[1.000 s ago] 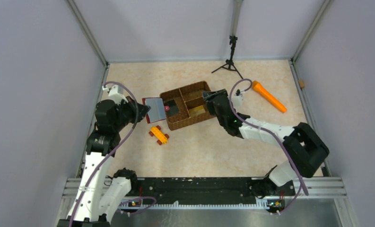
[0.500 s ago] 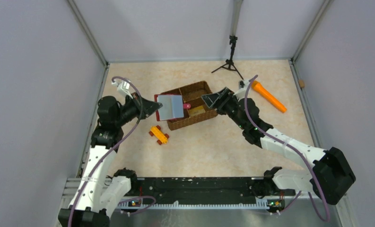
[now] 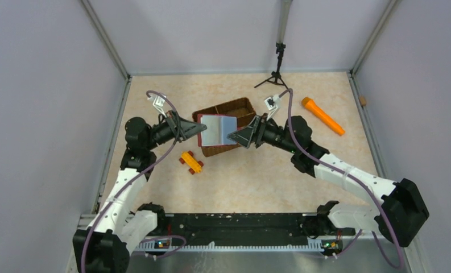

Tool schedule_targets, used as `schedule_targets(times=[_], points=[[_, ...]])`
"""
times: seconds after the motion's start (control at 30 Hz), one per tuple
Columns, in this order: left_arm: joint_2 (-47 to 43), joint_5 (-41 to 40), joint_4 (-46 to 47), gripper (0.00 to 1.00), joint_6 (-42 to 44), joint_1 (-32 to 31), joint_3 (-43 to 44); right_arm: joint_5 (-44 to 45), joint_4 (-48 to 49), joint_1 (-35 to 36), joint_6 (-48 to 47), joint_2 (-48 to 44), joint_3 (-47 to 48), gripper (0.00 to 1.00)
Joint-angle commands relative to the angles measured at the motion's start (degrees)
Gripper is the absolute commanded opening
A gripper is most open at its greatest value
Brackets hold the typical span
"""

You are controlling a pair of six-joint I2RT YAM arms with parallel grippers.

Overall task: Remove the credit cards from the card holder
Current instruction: Remove the credit card from the card holder.

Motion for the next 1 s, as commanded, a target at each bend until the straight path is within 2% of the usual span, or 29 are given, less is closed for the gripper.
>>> schedule_targets(times=[0.0,0.17,0.27,0.4,0.6,0.83,0.97], points=[[0.3,0.6,7.7,0.00,-0.5,-2.2,0.5,-1.5,-2.0,3.0,-4.7,1.4,6.1,0.69],[1.2,-1.2,7.2,0.00,1.3,-4.4,0.9,1.5,-8.2,5.0,-7.6,4.5,11.2,0.66],[1.6,-2.2,7.1,0.00,2.2,-5.4,1.0,4.2,-12.3,6.7,-10.2,6.4,14.5,0.73],[2.2,-2.9,7.3,0.00,2.5,-6.3,1.3,7.1,-16.4,8.6,-12.6,9.3,18.0,0.73],[2.9,-3.7,9.8,0.00,0.5,-6.4,0.9,9.4,-17.7,10.3,-14.1,10.6,19.5,0.66],[3.2,-3.9,18.1,0.00,-5.7,-6.5,-2.0,10.2,-18.1,11.4,-14.6,12.4,20.8,0.61],[3.0,-3.8,20.3,0.00,-7.2,-6.5,-2.8,10.5,-18.3,11.5,-14.7,12.7,21.2,0.49]])
